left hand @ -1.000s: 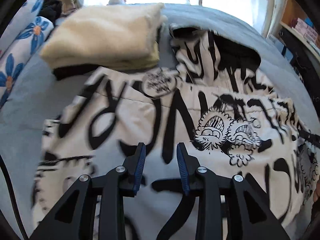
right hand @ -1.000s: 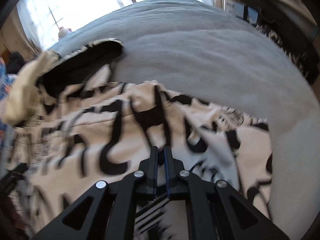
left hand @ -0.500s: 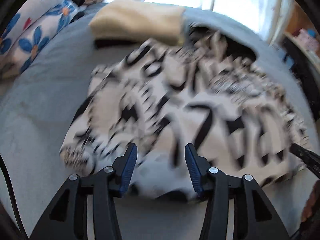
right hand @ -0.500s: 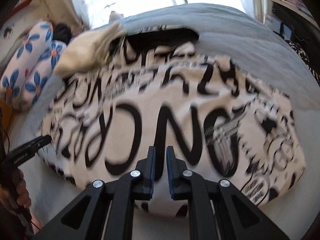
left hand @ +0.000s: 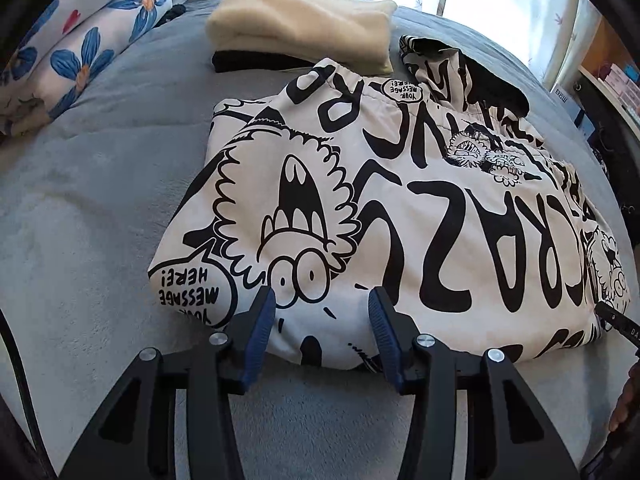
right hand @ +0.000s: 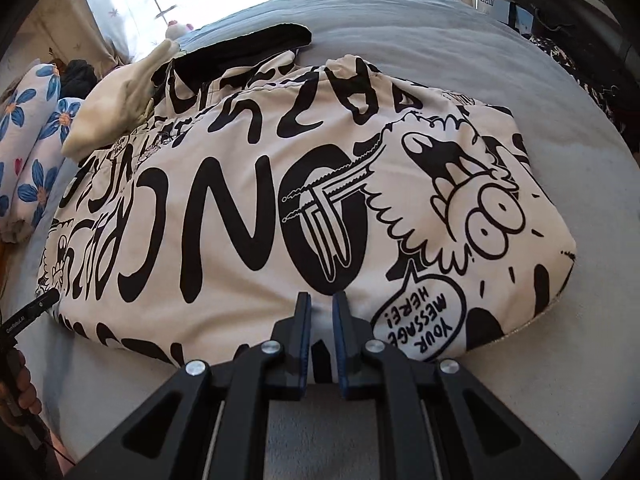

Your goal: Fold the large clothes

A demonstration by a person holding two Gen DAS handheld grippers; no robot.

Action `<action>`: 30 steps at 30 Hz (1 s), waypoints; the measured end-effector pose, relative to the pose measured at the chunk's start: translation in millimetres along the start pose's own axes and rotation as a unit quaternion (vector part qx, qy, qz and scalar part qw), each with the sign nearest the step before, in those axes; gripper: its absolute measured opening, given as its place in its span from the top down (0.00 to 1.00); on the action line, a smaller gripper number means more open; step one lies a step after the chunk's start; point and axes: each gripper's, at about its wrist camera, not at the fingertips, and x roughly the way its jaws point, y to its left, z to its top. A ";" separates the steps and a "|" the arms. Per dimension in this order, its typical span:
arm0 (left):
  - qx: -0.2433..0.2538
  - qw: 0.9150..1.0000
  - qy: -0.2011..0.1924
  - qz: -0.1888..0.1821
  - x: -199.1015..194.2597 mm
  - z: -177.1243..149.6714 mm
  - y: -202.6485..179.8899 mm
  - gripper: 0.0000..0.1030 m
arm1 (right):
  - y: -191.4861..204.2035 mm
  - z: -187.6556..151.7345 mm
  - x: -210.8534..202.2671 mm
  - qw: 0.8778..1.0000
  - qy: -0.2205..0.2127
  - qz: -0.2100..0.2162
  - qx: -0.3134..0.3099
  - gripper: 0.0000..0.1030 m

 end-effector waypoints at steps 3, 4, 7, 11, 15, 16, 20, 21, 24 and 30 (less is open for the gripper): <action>-0.004 1.000 0.001 0.008 -5.2 3.2 -1.1 0.53 | -0.2 -0.5 -2.0 1.000 0.005 -0.004 -0.004 0.90; -0.005 1.000 0.003 0.010 -6.4 5.4 -1.0 0.52 | 0.6 0.5 -1.4 1.000 0.007 -0.005 -0.004 0.90; -0.011 1.000 0.007 0.004 -10.6 12.5 0.5 0.48 | 2.6 4.0 2.0 1.000 0.018 -0.007 -0.005 0.89; -0.015 1.000 0.014 -0.006 -10.4 24.7 -0.8 0.46 | 3.8 8.4 5.3 0.999 0.030 -0.010 0.002 0.89; -0.004 1.000 0.020 -0.016 -9.6 42.8 -10.2 0.46 | 5.1 16.0 8.8 0.999 0.048 -0.009 0.007 0.87; 0.003 1.000 0.017 -0.018 -11.1 49.5 -13.8 0.46 | 5.3 18.7 9.7 0.998 0.054 -0.009 0.008 0.87; 0.033 0.999 0.010 -0.033 -14.6 77.8 -28.6 0.45 | 9.5 34.2 11.2 0.997 0.071 -0.012 0.001 0.87; 0.039 0.998 0.012 -0.046 -14.9 87.4 -32.7 0.42 | 11.4 40.8 9.7 0.997 0.071 -0.012 -0.003 0.87; 0.042 0.995 0.014 -0.088 -15.8 124.4 -45.4 0.40 | 17.2 68.7 1.8 0.998 0.060 -0.004 -0.015 0.87; 0.065 0.991 -0.012 -0.118 -5.4 208.5 -83.0 0.36 | 28.7 157.9 -22.8 0.999 -0.007 0.011 -0.038 0.84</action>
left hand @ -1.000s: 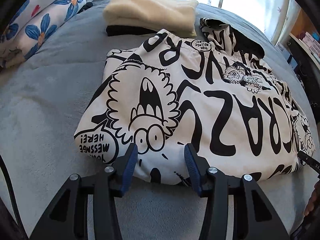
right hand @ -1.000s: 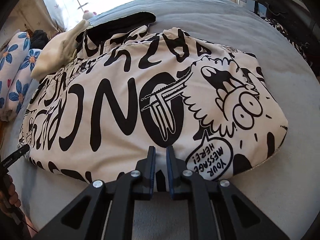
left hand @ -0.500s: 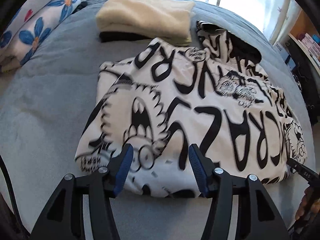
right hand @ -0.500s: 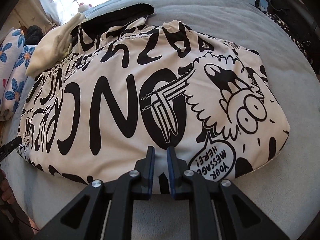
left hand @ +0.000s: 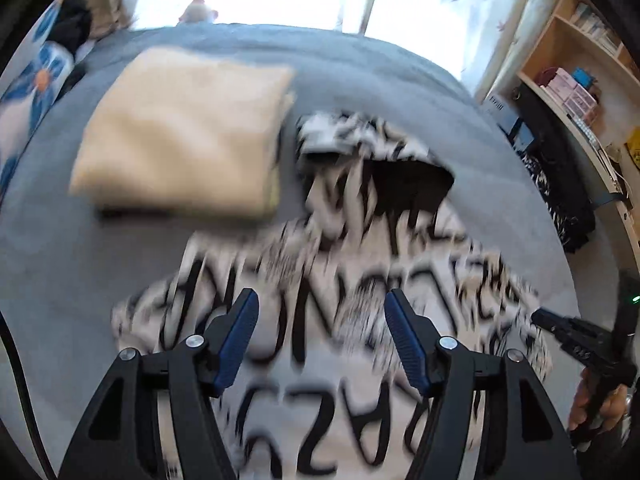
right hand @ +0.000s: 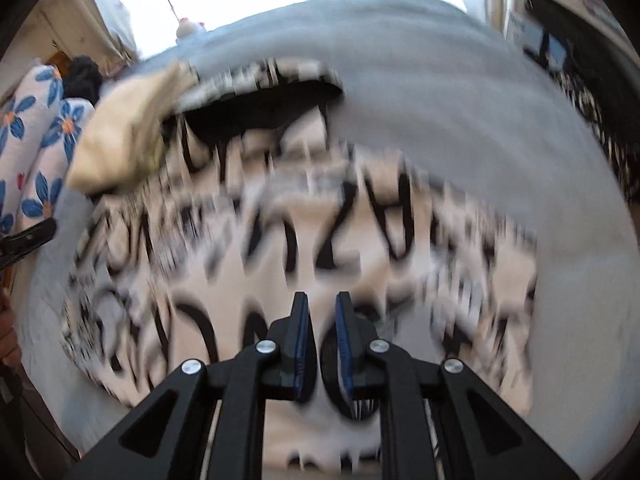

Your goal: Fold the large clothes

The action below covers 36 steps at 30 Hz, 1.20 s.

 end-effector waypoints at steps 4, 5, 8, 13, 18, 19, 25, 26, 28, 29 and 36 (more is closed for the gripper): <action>0.004 1.000 -0.002 0.001 33.3 60.5 -6.7 0.35 | 1.5 78.2 -0.1 0.998 -0.051 0.019 0.014 0.46; -0.001 1.000 -0.003 0.004 44.2 74.6 -6.4 0.35 | 1.7 97.4 3.6 0.998 -0.065 0.018 0.018 0.39; -0.014 1.000 0.002 0.027 86.8 113.3 -3.8 0.35 | 3.5 141.9 25.5 0.997 -0.076 0.021 0.024 0.38; -0.033 0.997 0.041 0.055 154.7 142.8 7.1 0.35 | -13.7 196.6 95.2 0.998 -0.043 0.020 0.046 0.38; -0.024 0.996 0.069 0.050 207.1 143.2 11.7 0.35 | -39.3 220.1 163.1 0.996 -0.011 0.037 0.082 0.38; -0.025 0.996 0.074 0.045 213.5 141.7 13.6 0.35 | -43.1 224.5 178.1 0.995 -0.004 0.049 0.091 0.38; 0.017 0.996 0.070 0.052 244.5 127.1 7.1 0.34 | -41.5 240.0 236.7 0.995 0.030 0.054 0.083 0.38; 0.027 0.996 0.066 0.055 246.3 125.2 3.5 0.33 | -39.3 243.1 243.5 0.994 0.036 0.060 0.080 0.39; 0.048 0.996 0.061 0.046 250.6 121.6 -5.0 0.33 | -31.2 245.3 254.2 0.995 0.037 0.066 0.070 0.41; 0.051 0.996 0.064 0.040 253.6 120.3 -6.5 0.33 | -23.2 245.4 257.5 0.995 0.037 0.072 0.055 0.53; 0.011 0.999 0.021 0.023 238.0 107.0 7.0 0.78 | 37.3 234.6 197.7 0.994 -0.047 0.064 -0.075 0.96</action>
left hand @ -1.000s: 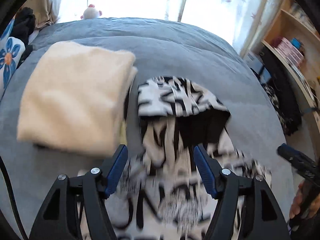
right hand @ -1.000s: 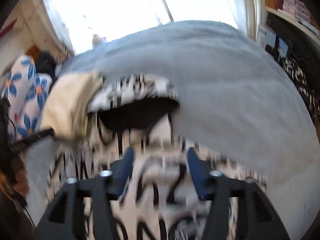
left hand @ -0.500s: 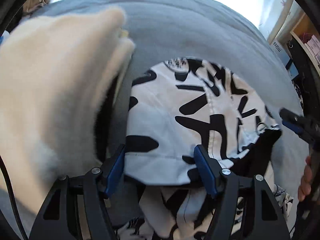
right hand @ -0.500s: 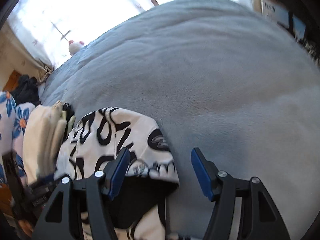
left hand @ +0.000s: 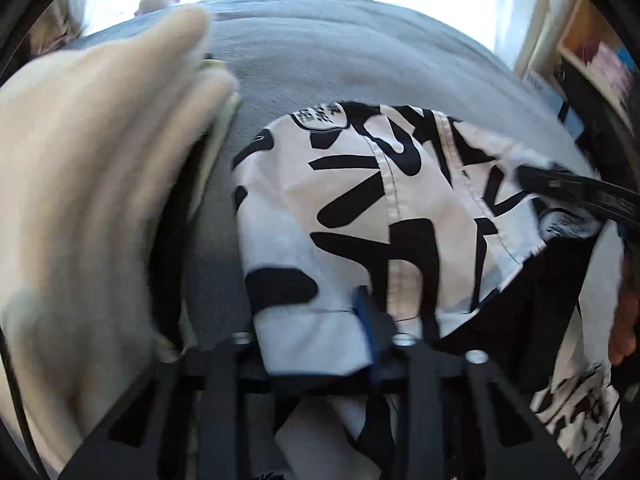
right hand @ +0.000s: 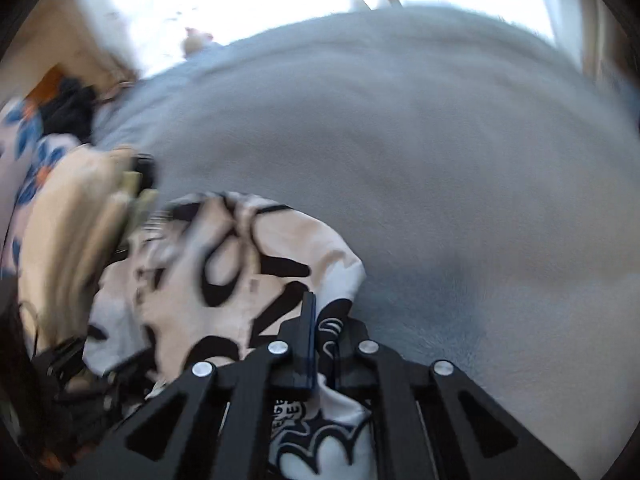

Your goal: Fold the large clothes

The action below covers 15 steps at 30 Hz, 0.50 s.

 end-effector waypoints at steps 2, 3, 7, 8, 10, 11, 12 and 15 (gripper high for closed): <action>-0.019 1.000 -0.011 -0.016 -11.1 -7.8 9.4 0.82 | 25.6 -9.3 -48.5 0.997 -0.056 0.022 -0.041 0.96; -0.029 0.999 -0.024 -0.024 -20.9 -14.1 13.5 0.83 | 39.6 -17.9 -74.1 0.994 -0.083 0.031 -0.065 0.96; -0.046 0.990 -0.113 -0.067 -84.1 -56.4 30.7 0.83 | 92.5 -79.6 -172.1 0.967 -0.178 0.043 -0.176 0.96; -0.047 0.988 -0.128 -0.078 -98.4 -68.6 35.2 0.82 | 103.7 -106.6 -197.1 0.955 -0.206 0.033 -0.209 0.96; -0.046 0.983 -0.143 -0.102 -129.4 -100.5 46.1 0.76 | 115.1 -156.8 -229.4 0.936 -0.242 -0.004 -0.255 0.95; -0.041 0.983 -0.144 -0.110 -141.9 -116.9 50.9 0.73 | 116.5 -180.0 -239.3 0.929 -0.254 -0.025 -0.269 0.95; -0.036 0.983 -0.141 -0.114 -156.0 -139.0 56.9 0.68 | 115.1 -197.7 -244.8 0.925 -0.260 -0.044 -0.274 0.94; -0.022 0.989 -0.108 -0.101 -177.7 -191.5 71.5 0.67 | 98.9 -253.4 -247.6 0.939 -0.211 -0.108 -0.249 0.82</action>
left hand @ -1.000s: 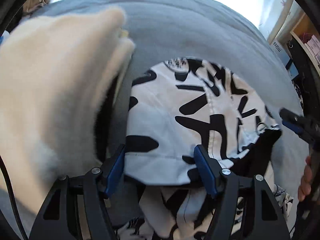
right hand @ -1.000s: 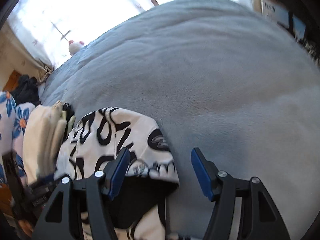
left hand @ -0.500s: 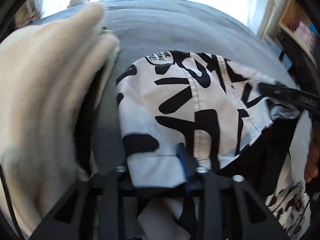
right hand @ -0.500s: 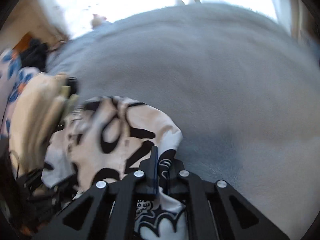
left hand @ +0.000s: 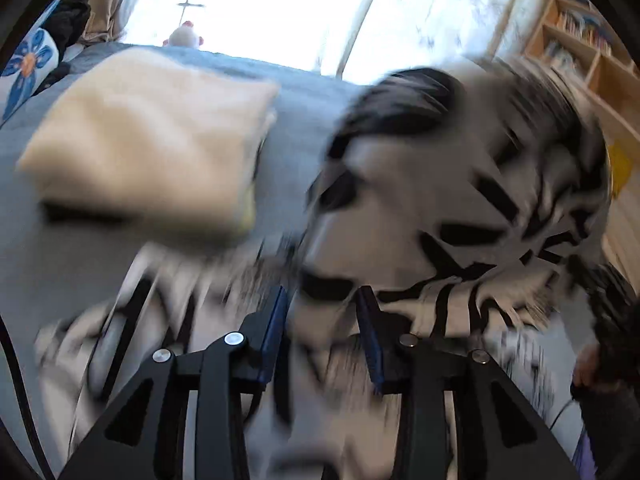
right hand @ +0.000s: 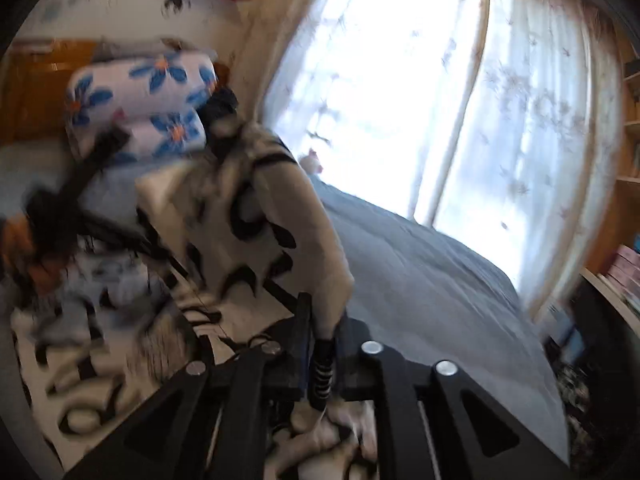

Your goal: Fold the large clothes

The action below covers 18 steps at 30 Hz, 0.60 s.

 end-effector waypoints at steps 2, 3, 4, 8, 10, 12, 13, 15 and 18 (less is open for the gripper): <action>0.003 1.000 0.020 0.009 -18.8 -26.7 8.8 0.67 | -2.8 -24.9 -7.4 0.998 0.047 -0.003 0.039 0.81; 0.005 0.999 0.030 0.016 -27.5 -38.6 13.5 0.67 | -3.7 -37.5 -12.3 0.995 0.069 -0.001 0.065 0.81; 0.005 0.999 0.038 0.020 -31.7 -45.3 16.6 0.67 | -4.7 -50.9 -19.8 0.991 0.095 0.001 0.094 0.81; -0.015 0.997 0.078 0.009 -59.1 -68.7 23.7 0.67 | 0.1 -73.4 -34.5 0.966 0.165 0.032 0.195 0.79; -0.033 0.996 0.083 -0.009 -63.8 -67.7 24.9 0.55 | -2.0 -76.6 -42.1 0.945 0.179 0.068 0.266 0.69; -0.056 0.994 0.081 -0.036 -68.5 -61.2 26.0 0.35 | -7.4 -77.7 -45.8 0.923 0.177 0.092 0.331 0.48; -0.062 0.994 0.077 -0.046 -74.0 -63.5 20.2 0.29 | -9.4 -76.5 -48.2 0.910 0.175 0.102 0.363 0.45; -0.068 0.992 0.076 -0.073 -71.7 -51.5 15.6 0.23 | -15.4 -78.1 -51.7 0.887 0.166 0.126 0.413 0.41; -0.077 0.987 0.096 -0.106 -63.5 -40.4 3.1 0.20 | -22.8 -79.7 -40.3 0.850 0.165 0.164 0.474 0.40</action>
